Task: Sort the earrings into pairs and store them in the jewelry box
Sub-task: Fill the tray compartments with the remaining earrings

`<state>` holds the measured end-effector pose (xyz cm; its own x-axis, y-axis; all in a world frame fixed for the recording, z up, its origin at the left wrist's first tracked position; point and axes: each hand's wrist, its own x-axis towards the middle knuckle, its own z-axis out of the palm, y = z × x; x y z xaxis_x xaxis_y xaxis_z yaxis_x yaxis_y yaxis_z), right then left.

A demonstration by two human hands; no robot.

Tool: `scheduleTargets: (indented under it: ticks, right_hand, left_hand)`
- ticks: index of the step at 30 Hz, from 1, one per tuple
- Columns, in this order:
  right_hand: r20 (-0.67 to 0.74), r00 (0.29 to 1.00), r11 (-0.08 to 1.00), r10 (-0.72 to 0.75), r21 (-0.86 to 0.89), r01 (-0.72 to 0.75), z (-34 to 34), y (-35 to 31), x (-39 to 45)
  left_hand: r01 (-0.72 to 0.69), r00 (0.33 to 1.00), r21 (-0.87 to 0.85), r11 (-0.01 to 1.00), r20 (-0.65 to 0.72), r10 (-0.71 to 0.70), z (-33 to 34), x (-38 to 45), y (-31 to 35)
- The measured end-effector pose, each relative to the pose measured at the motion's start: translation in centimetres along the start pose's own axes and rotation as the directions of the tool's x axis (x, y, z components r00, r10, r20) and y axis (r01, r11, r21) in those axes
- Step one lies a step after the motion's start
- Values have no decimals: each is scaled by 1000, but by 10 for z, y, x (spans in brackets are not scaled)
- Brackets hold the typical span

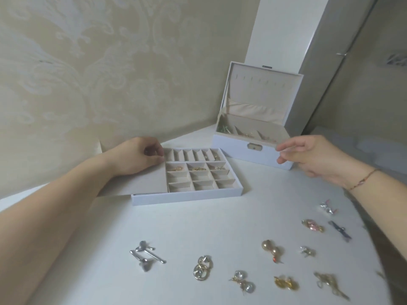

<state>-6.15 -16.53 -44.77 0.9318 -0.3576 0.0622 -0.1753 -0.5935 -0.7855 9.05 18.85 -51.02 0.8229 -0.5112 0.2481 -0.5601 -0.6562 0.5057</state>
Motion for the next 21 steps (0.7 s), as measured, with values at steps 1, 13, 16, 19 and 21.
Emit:
scheduleTargets:
  ticks: [1, 13, 16, 19, 21]
  right_hand:
    - [-3, 1000, 996, -4, -84, 4, -12, 7, -9]
    - [-159, 963, 882, -218, -455, 125, -68, 74, -110]
    - [-324, 929, 917, -178, -397, 38, -74, 101, -110]
    - [-187, 975, 881, -117, -474, 14, -65, 121, -112]
    - [-152, 983, 883, -105, -469, 22, -58, 123, -107]
  left_hand:
    - [0, 1000, 8, 1000, 1, 0, 1, 0, 0]
    - [5, 1000, 48, 999, 17, -6, 1, -3, 7]
    - [3, 1000, 39, 999, 8, -4, 2, -3, 8]
    - [-3, 1000, 44, 999, 12, 3, 2, -3, 9]
    - [0, 1000, 43, 999, 12, 0, 2, -3, 9]
